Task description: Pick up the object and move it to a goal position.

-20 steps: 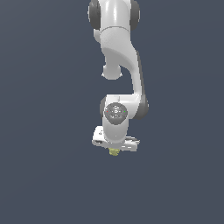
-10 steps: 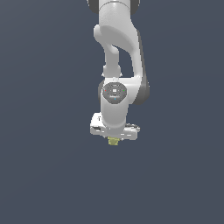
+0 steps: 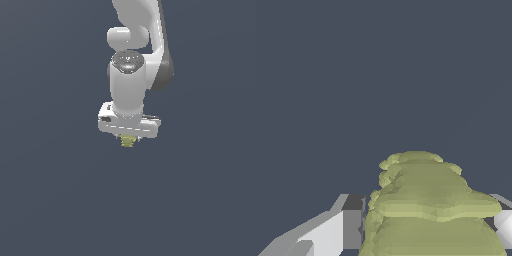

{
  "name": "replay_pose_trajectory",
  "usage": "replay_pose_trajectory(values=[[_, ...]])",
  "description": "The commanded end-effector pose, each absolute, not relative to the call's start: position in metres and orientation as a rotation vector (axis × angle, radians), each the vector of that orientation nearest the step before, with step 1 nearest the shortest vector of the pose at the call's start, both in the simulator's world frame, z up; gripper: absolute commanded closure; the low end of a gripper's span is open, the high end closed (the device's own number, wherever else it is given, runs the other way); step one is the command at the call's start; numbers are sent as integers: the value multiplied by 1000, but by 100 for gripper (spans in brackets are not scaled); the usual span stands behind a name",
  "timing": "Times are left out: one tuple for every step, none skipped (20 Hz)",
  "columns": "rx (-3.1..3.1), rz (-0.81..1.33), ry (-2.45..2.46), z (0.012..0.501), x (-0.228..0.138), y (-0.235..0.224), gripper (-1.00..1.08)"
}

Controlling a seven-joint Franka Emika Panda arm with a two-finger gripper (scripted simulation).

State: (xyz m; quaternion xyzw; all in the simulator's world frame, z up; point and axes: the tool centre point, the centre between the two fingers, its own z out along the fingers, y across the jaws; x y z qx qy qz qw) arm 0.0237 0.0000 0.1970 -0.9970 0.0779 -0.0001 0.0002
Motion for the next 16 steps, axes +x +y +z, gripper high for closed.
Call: replay_pose_trajectory(values=[[-3132, 0, 245, 217, 14, -2, 108], [-3132, 0, 245, 224, 11, -2, 108], [-3132, 0, 245, 231, 7, -3, 108], [-3132, 0, 245, 237, 5, -3, 108], [-3132, 0, 245, 243, 2, -4, 108], [-3132, 0, 245, 248, 0, -4, 108], [-3132, 0, 245, 253, -3, -5, 108], [-3132, 0, 245, 258, -4, -5, 108], [-3132, 0, 245, 262, -6, -5, 108], [-3132, 0, 245, 266, -8, -6, 108], [-3132, 0, 245, 269, -9, -6, 108], [-3132, 0, 245, 271, -10, -6, 108], [-3132, 0, 245, 273, -11, -6, 108], [-3132, 0, 245, 275, -11, -7, 108], [-3132, 0, 245, 276, -11, -7, 108], [-3132, 0, 245, 276, -12, -7, 108]])
